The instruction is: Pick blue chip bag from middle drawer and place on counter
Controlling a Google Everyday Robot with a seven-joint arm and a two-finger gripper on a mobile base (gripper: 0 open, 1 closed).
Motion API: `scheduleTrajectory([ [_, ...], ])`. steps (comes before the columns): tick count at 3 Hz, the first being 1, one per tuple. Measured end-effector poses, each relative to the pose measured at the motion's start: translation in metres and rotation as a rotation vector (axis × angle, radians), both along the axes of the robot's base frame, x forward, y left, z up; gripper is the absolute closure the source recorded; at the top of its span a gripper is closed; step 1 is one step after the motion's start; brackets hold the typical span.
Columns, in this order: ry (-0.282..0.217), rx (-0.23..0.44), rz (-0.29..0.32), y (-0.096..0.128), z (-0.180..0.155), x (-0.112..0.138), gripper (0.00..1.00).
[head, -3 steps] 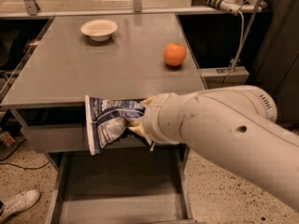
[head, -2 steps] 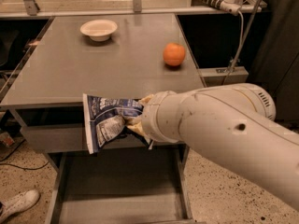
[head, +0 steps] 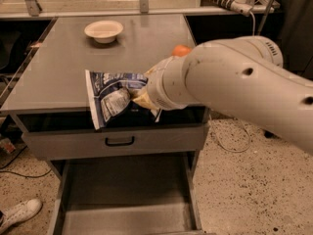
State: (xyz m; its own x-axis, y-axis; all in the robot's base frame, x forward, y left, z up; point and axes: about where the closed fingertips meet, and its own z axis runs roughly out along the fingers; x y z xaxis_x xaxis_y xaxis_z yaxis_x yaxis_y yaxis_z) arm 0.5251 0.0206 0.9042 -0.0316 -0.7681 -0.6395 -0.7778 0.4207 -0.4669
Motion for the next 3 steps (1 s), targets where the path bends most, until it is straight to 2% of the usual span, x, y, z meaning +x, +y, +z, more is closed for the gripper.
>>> scheduleTrajectory([
  [2,-0.001,0.022,0.003,0.003,0.005,0.009,1.0],
  [3,-0.004,0.063,0.038,0.021,0.014,0.045,1.0],
])
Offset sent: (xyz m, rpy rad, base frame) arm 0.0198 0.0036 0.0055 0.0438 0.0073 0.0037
